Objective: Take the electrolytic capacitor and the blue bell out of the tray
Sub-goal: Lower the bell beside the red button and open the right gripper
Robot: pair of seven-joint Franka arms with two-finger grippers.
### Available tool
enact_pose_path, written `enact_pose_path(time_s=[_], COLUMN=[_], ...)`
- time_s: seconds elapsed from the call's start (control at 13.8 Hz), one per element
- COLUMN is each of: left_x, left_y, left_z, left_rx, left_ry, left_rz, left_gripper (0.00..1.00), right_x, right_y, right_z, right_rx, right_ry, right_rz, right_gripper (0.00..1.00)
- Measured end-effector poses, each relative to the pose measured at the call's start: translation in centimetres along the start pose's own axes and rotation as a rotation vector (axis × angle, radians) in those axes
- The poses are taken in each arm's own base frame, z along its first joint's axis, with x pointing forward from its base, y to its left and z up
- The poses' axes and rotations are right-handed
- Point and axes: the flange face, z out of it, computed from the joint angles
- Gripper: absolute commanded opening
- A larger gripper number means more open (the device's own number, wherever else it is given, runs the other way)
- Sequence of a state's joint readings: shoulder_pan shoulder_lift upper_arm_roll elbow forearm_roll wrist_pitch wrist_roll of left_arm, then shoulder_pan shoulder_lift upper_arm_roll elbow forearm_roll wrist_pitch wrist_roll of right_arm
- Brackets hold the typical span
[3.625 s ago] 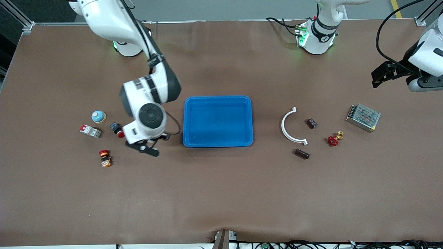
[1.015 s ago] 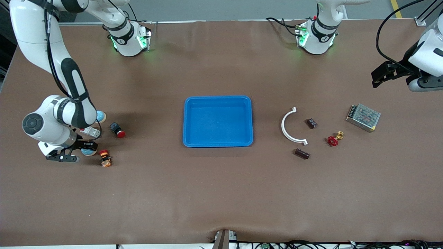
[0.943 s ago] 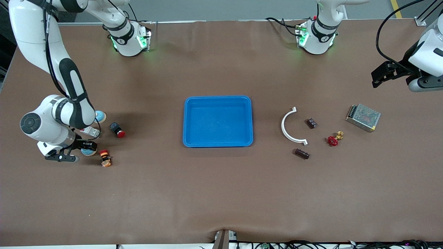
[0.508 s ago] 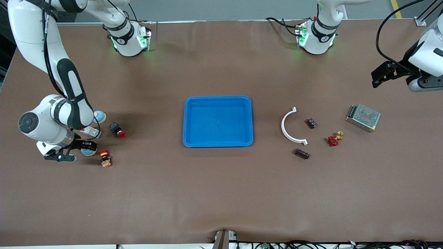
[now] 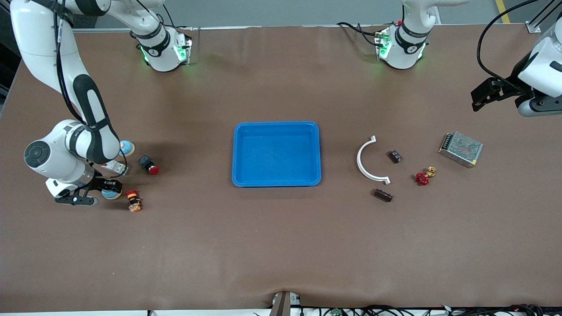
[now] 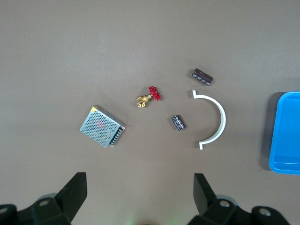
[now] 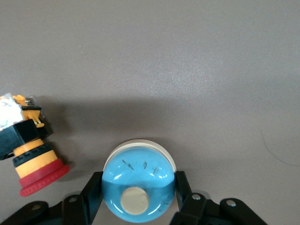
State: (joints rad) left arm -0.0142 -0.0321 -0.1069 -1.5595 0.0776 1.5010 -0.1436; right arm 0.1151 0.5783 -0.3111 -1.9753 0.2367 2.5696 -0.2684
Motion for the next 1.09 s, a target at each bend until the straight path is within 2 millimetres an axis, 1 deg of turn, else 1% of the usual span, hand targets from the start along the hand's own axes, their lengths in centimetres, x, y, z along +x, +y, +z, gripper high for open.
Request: enact_pose_path(time_s=[0.44, 0.73, 1.09], left_x=[-0.11, -0.13, -0.13], left_y=[-0.02, -0.02, -0.02], left_z=[0.03, 0.03, 0.03], left_rx=[0.001, 0.001, 0.001], left_ry=[-0.007, -0.008, -0.008], left_rz=[0.0, 0.0, 0.0], left_gripper=[1.0, 1.0, 1.0], right_x=[-0.08, 0.02, 0.03], right_y=[-0.17, -0.95, -0.93], right_z=[0.3, 0.53, 0.53], right_rx=[-0.006, -0.002, -0.002], right_ry=[0.019, 0.03, 0.031], right_rz=[-0.003, -0.013, -0.011], right_gripper=[0.0, 0.0, 0.0])
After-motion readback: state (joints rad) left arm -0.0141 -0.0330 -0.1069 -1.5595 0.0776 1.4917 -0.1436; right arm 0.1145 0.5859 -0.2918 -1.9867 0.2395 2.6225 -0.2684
